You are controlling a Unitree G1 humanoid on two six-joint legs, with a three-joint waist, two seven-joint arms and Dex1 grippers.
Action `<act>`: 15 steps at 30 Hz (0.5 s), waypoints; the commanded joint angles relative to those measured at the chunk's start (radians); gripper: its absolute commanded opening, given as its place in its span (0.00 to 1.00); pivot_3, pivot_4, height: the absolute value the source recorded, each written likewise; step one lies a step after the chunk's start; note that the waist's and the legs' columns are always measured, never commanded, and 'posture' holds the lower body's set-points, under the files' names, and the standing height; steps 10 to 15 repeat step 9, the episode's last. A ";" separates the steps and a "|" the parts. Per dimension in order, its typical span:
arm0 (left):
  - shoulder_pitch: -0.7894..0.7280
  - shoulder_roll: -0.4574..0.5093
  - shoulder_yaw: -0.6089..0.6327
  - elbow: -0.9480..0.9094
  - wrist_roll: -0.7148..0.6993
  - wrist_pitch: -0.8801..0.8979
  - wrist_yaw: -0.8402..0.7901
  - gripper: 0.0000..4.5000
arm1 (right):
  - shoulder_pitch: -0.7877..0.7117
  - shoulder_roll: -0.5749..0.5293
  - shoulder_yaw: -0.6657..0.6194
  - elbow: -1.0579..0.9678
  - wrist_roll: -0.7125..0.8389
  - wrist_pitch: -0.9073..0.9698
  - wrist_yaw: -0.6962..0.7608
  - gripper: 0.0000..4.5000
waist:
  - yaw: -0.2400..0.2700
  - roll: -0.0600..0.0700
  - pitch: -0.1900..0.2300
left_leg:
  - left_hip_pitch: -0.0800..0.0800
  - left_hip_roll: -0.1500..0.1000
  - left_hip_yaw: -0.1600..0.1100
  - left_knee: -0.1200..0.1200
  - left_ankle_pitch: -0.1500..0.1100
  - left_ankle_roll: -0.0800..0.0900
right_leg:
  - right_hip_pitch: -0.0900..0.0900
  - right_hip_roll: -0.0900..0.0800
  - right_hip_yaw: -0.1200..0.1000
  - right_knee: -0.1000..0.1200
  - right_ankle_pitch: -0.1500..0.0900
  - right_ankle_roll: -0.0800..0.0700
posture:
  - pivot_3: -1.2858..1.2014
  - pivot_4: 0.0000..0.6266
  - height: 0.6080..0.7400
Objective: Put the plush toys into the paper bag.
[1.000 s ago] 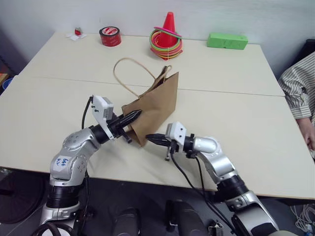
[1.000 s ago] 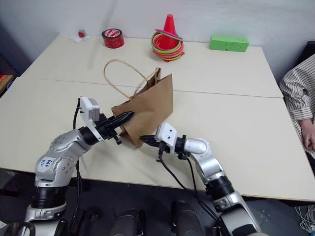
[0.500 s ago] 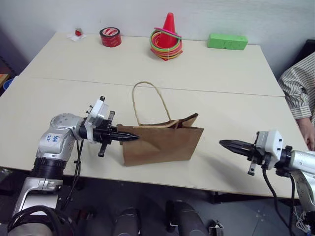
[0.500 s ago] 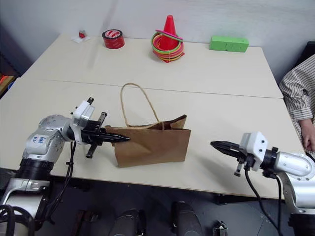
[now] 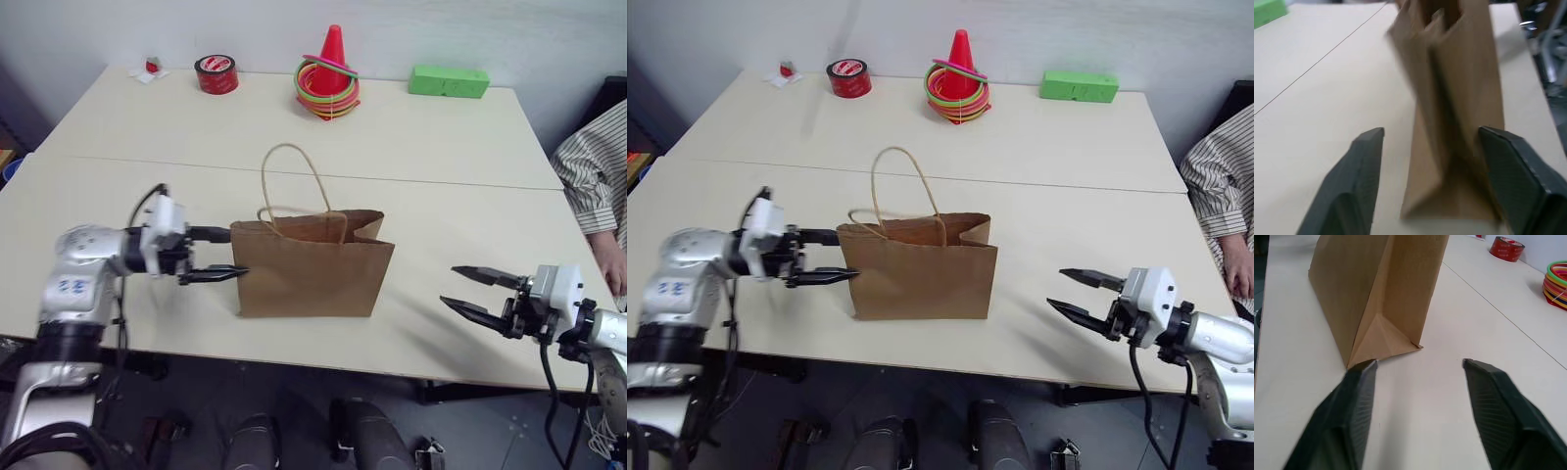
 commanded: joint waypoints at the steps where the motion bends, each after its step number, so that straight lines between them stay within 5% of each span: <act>1: 0.102 0.043 0.121 -0.048 -0.026 0.007 0.052 1.00 | -0.053 -0.056 -0.027 0.049 0.017 -0.013 0.067 0.93 | 0.001 0.000 0.000 | 0.000 0.000 0.000 0.000 0.000 0.001 | 0.000 0.000 0.000 0.000 0.000 0.000 | 0.52 0.24 1.00; 2: 0.138 0.050 0.152 -0.050 -0.025 -0.006 0.065 1.00 | -0.075 -0.071 -0.028 0.077 0.016 -0.015 0.088 0.99 | 0.001 0.000 0.000 | 0.000 -0.001 0.000 0.000 -0.001 0.002 | 0.000 -0.001 0.000 0.000 0.000 0.000 | 0.52 0.24 1.00; 15: 0.291 0.094 0.263 -0.098 -0.008 -0.084 0.102 1.00 | -0.181 -0.132 0.012 0.230 -0.005 -0.043 0.232 0.99 | 0.006 0.000 0.000 | -0.001 -0.001 -0.001 0.000 -0.002 0.003 | 0.000 -0.003 -0.002 -0.001 0.000 0.000 | 0.52 0.24 1.00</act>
